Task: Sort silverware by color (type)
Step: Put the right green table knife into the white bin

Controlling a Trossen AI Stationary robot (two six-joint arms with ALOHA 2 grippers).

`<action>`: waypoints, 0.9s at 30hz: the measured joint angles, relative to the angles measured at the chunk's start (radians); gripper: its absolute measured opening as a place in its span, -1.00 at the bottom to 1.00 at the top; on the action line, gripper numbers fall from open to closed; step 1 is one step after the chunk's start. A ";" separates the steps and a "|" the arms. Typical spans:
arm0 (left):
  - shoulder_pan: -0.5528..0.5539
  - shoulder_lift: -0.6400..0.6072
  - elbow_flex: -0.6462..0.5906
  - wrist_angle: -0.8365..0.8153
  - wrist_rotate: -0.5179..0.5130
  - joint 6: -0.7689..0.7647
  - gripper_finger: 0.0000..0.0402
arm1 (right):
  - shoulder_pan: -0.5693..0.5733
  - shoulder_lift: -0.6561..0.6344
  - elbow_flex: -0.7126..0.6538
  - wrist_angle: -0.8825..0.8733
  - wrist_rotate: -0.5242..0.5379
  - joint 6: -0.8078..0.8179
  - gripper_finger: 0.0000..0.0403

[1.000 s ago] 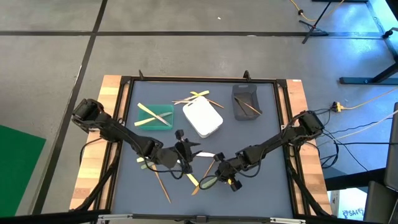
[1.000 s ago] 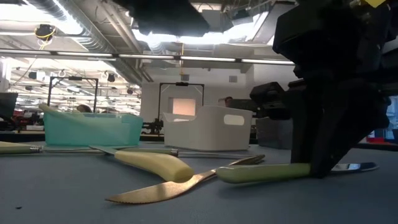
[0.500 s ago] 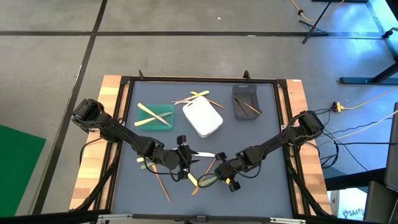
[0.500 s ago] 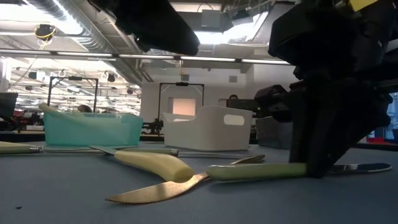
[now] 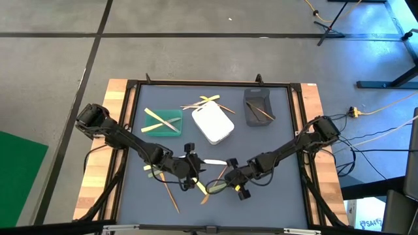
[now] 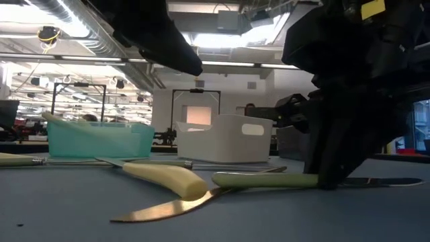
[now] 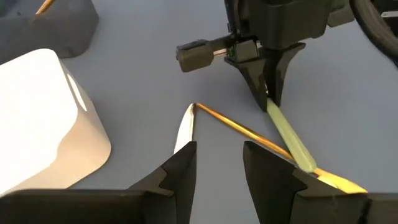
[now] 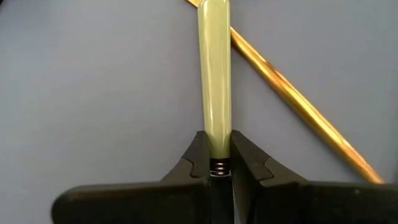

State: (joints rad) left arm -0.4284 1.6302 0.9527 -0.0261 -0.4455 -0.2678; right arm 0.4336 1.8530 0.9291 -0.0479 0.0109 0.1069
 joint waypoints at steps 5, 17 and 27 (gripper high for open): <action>0.004 0.000 0.000 0.001 0.122 -0.040 -0.35 | -0.010 0.000 0.000 0.002 0.006 -0.003 -0.91; 0.004 0.010 0.000 0.005 0.169 -0.046 -0.08 | -0.058 0.003 -0.003 0.057 -0.014 -0.009 -0.91; -0.035 0.128 0.001 -0.007 0.178 -0.038 0.03 | -0.058 0.003 -0.003 0.077 -0.011 -0.016 -0.91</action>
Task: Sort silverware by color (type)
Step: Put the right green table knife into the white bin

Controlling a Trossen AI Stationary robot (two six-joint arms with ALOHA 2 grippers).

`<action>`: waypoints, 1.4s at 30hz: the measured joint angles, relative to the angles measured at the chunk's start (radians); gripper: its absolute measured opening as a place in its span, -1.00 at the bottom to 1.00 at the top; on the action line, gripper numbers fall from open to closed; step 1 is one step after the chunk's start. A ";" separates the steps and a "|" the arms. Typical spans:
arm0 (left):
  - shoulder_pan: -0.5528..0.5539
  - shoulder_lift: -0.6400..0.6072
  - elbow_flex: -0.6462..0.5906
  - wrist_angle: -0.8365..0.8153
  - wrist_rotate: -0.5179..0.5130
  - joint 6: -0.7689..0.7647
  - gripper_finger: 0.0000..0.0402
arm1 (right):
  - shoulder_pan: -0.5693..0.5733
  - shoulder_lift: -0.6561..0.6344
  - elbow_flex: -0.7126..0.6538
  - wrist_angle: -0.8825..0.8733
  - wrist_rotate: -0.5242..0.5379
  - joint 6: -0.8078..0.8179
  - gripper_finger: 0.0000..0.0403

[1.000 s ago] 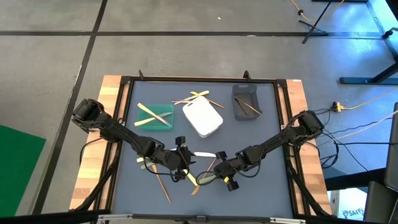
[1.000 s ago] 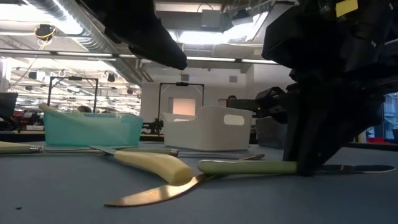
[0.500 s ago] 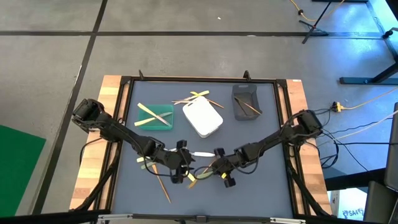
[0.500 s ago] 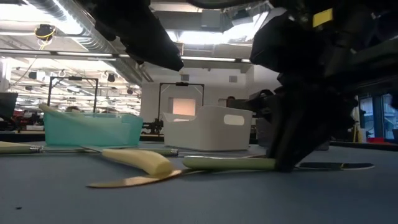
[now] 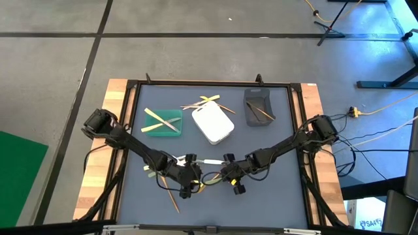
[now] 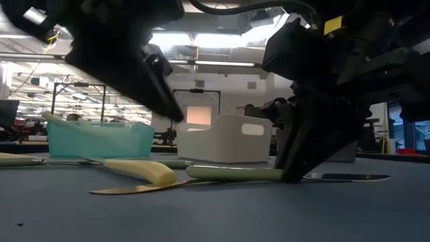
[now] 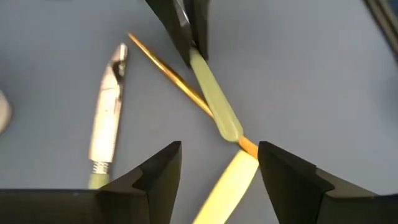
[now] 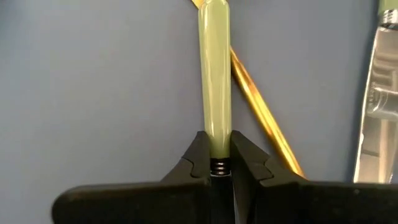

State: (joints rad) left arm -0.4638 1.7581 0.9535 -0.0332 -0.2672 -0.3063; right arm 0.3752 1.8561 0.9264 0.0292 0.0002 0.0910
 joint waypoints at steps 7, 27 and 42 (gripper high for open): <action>-0.028 0.102 0.000 0.072 -0.094 0.002 0.00 | -0.014 0.000 0.000 0.023 0.007 -0.025 -0.91; -0.014 0.233 0.000 0.321 -0.172 -0.005 -0.01 | -0.026 0.000 0.000 0.051 0.010 -0.089 -0.91; -0.006 0.232 0.000 0.351 -0.229 -0.005 -0.01 | -0.025 -0.002 0.001 0.095 0.016 -0.151 -0.91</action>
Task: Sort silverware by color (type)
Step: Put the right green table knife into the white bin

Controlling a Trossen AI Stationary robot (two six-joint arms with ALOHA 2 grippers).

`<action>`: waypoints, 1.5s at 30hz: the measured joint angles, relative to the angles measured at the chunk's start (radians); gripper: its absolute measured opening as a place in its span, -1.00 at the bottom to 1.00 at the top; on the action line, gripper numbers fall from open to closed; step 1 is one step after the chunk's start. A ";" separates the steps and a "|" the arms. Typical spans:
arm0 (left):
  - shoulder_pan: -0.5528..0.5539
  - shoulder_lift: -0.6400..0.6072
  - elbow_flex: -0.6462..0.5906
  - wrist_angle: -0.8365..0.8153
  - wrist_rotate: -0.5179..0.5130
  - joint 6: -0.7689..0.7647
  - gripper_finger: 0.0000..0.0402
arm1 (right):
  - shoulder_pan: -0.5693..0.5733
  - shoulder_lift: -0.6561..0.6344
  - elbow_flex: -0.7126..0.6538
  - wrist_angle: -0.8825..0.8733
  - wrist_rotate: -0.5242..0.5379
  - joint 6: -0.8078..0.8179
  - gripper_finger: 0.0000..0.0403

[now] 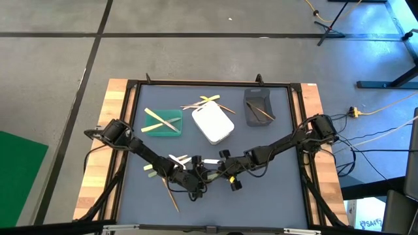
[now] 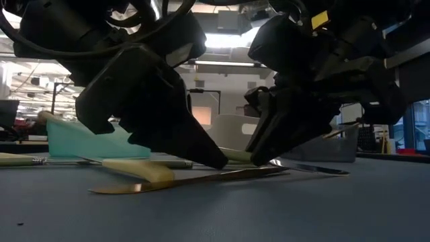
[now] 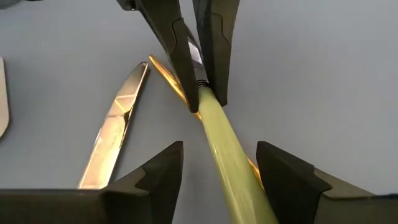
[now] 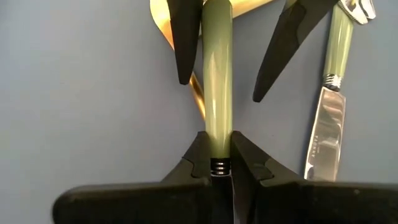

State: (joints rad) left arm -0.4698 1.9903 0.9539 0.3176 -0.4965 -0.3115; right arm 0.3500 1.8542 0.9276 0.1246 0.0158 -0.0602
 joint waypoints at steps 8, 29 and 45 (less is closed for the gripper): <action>-0.001 0.000 0.000 0.000 -0.017 0.007 -0.04 | 0.001 0.000 0.000 0.017 0.001 -0.023 -0.91; 0.000 0.000 -0.001 0.011 -0.021 0.007 -0.56 | 0.002 -0.002 0.001 0.035 -0.010 -0.045 -0.91; 0.002 0.000 -0.001 0.021 -0.014 0.004 -0.80 | 0.002 -0.002 0.002 0.032 -0.012 -0.045 -0.91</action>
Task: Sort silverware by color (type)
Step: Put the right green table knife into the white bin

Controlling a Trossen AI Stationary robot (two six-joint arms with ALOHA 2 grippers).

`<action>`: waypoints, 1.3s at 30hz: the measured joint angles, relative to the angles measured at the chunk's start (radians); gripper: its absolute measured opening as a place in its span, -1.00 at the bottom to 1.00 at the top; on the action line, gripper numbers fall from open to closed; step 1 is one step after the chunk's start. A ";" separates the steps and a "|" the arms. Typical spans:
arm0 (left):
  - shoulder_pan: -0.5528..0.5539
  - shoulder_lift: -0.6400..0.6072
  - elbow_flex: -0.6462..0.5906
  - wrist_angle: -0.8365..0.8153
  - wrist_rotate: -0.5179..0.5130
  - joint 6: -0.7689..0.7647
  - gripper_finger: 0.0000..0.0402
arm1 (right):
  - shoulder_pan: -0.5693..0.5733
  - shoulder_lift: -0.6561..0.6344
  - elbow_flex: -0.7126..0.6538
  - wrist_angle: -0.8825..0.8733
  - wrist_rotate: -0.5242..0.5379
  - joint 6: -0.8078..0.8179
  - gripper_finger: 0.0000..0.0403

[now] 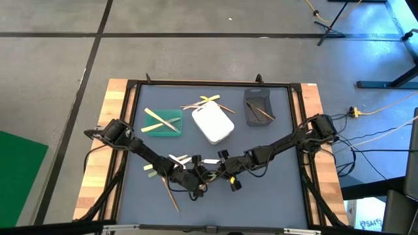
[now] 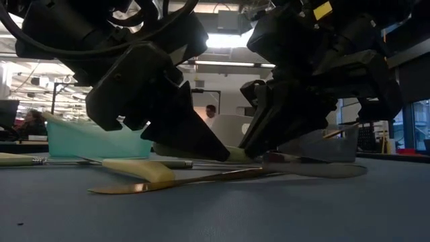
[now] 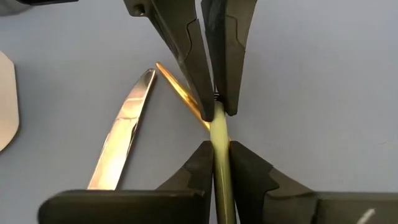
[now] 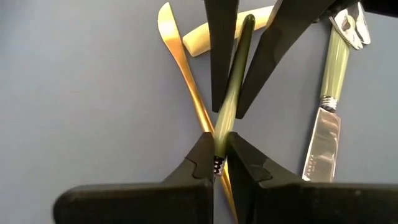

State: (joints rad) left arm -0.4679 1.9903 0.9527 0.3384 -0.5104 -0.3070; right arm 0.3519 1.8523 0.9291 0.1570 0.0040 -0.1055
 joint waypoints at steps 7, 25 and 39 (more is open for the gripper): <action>0.013 -0.001 0.000 -0.006 0.074 -0.006 -0.64 | 0.001 0.000 0.000 -0.001 -0.004 -0.004 -0.91; 0.074 -0.002 0.000 -0.060 0.209 -0.076 -0.87 | 0.000 0.000 0.000 0.000 -0.006 -0.005 -0.99; 0.073 -0.002 0.000 -0.060 0.206 -0.077 -0.87 | 0.000 0.000 0.000 0.000 -0.014 -0.005 -0.98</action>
State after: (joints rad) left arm -0.3946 1.9884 0.9531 0.2784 -0.3042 -0.3836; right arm 0.3515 1.8523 0.9291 0.1566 -0.0097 -0.1104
